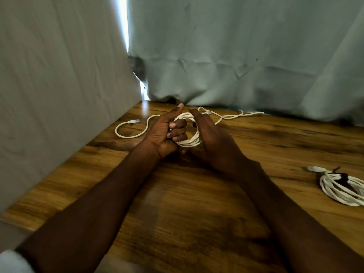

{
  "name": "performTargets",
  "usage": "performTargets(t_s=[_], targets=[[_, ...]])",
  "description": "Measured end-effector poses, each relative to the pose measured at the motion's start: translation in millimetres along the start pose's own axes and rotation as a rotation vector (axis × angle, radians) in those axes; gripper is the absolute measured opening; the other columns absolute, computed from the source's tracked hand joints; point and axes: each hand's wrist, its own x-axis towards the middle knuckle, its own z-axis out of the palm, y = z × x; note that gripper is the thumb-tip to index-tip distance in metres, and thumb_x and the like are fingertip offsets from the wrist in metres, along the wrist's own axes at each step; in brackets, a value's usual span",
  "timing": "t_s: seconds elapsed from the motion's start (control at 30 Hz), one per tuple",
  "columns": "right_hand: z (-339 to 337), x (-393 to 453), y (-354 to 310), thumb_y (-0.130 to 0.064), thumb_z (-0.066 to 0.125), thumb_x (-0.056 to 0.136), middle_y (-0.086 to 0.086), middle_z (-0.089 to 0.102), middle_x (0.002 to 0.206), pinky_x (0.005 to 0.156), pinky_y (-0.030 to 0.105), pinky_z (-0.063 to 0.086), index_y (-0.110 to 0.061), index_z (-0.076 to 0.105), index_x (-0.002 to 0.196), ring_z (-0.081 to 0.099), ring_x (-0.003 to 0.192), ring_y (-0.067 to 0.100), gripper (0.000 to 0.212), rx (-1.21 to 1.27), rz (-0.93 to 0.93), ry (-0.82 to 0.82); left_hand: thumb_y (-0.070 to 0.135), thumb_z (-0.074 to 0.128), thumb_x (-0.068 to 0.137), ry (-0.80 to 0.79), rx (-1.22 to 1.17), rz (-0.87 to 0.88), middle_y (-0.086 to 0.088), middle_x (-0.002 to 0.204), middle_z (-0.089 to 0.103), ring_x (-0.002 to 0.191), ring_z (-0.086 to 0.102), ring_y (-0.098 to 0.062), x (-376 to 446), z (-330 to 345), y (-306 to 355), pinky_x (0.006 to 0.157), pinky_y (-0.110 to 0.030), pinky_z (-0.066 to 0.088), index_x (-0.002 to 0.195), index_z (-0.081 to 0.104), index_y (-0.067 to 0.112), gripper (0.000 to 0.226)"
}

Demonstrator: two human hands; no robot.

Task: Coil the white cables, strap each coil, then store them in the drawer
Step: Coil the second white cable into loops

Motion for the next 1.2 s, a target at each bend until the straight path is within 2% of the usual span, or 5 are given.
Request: performTargets(t_s=[0.17, 0.43, 0.83, 1.07, 1.2], targets=[[5, 1, -6, -0.06, 0.076, 0.079, 0.001, 0.056, 0.142, 0.092, 0.045, 0.055, -0.019, 0.039, 0.154, 0.06, 0.122, 0.023, 0.093, -0.003, 0.051, 0.15, 0.041, 0.043, 0.105, -0.009, 0.179, -0.039, 0.005, 0.044, 0.014, 0.026, 0.026, -0.006, -3, 3, 2, 0.036, -0.019, 0.021, 0.05, 0.038, 0.019, 0.059], [10, 1, -10, -0.053, 0.075, 0.082, 0.007, 0.048, 0.138, 0.08, 0.042, 0.056, -0.014, 0.03, 0.157, 0.061, 0.112, 0.026, 0.096, 0.062, 0.08, 0.128, 0.038, 0.044, 0.107, 0.002, 0.305, 0.043, 0.006, 0.048, 0.034, 0.031, 0.023, -0.005, -4, 13, -5, 0.046, -0.025, 0.015, 0.073, 0.066, 0.021, 0.044], [6, 3, 15, -0.03, 0.084, 0.073, 0.009, 0.045, 0.13, 0.084, 0.045, 0.054, -0.01, 0.032, 0.154, 0.055, 0.107, 0.027, 0.099, 0.097, 0.034, 0.046, 0.033, 0.047, 0.108, 0.057, 0.524, 0.176, -0.005, 0.056, 0.051, 0.045, 0.055, -0.014, 2, 27, -11, 0.047, -0.024, 0.051, 0.078, 0.057, 0.005, 0.042], [-1, 4, 34, -0.02, 0.084, 0.068, 0.014, 0.047, 0.13, 0.085, 0.044, 0.053, -0.007, 0.033, 0.154, 0.056, 0.108, 0.031, 0.101, -0.021, 0.074, 0.078, 0.02, 0.054, 0.103, -0.088, 0.427, 0.033, 0.004, 0.053, 0.034, 0.038, 0.028, -0.006, 33, 24, -9, 0.046, -0.023, 0.037, 0.088, 0.057, 0.012, 0.017], [-8, 7, 41, -0.008, 0.086, 0.07, 0.009, 0.044, 0.134, 0.094, 0.036, 0.053, -0.014, 0.039, 0.151, 0.056, 0.112, 0.015, 0.093, 0.215, 0.218, 0.048, 0.014, 0.053, 0.103, -0.091, 0.318, 0.097, 0.007, 0.048, 0.031, 0.035, 0.025, -0.003, 53, 21, -31, 0.043, -0.022, 0.028, 0.082, 0.051, 0.013, 0.021]])
